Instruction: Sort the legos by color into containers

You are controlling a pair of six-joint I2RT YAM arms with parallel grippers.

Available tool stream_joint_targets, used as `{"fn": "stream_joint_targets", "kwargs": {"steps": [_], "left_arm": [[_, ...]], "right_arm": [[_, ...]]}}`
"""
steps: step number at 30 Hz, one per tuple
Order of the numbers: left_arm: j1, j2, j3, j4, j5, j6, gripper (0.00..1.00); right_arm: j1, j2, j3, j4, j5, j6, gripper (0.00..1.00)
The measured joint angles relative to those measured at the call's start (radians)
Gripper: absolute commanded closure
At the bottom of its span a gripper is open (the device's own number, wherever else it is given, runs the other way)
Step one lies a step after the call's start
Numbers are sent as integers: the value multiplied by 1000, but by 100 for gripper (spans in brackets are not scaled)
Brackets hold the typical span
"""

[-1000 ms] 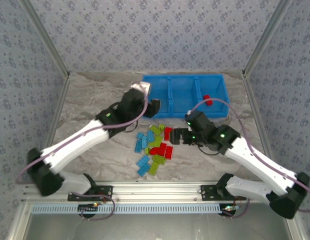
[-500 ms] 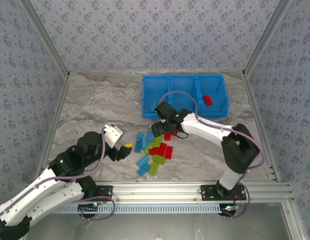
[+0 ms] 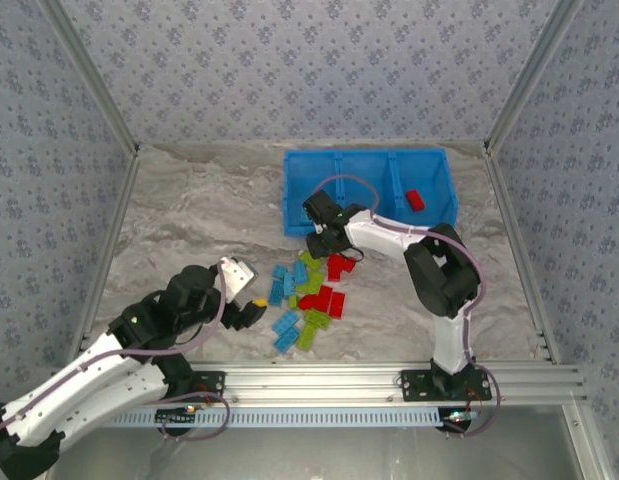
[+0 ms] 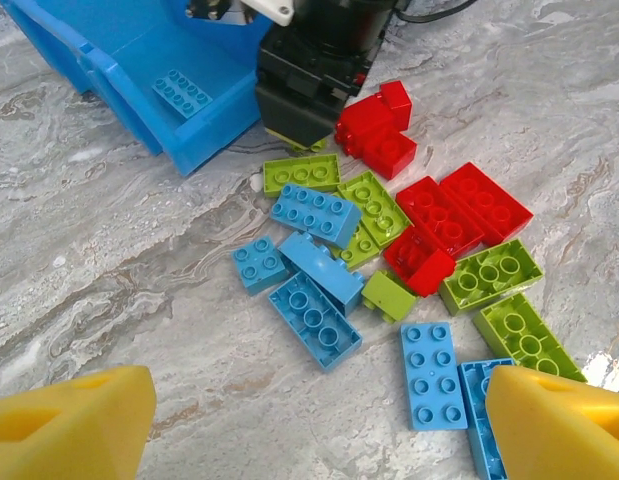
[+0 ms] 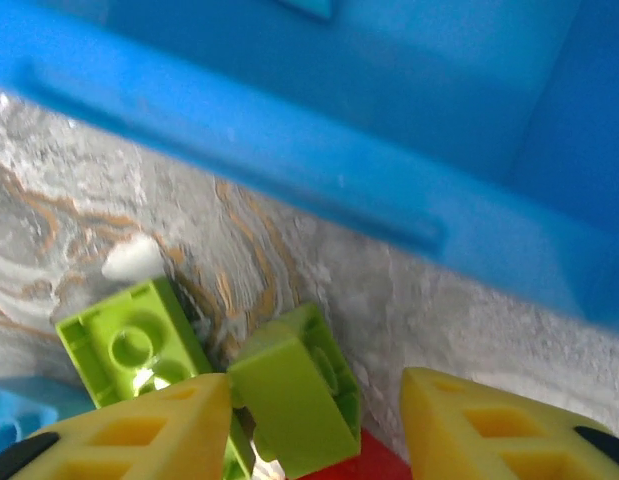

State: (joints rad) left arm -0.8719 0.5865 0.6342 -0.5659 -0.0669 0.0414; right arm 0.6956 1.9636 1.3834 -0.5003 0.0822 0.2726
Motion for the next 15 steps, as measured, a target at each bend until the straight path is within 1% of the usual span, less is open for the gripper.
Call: {"fn": "stream_joint_targets", "kwargs": {"steps": [2,5,10,13,15], "left_arm": [[0,0,0,0,0,3,13],[0,-2,0,-1,0,3,13],[0,-6,0,-1,0,3,12],[0,-6,0,-1,0,3,11],[0,-9,0,-2,0,4,9]], "right_arm": [[0,17,11,-8,-8,0,60],[4,23,11,-31,-12,0,61],[5,10,-3,-34,-11,4,70],[5,-34,-30,-39,-4,8,72],[5,-93,-51,-48,9,8,73]]}}
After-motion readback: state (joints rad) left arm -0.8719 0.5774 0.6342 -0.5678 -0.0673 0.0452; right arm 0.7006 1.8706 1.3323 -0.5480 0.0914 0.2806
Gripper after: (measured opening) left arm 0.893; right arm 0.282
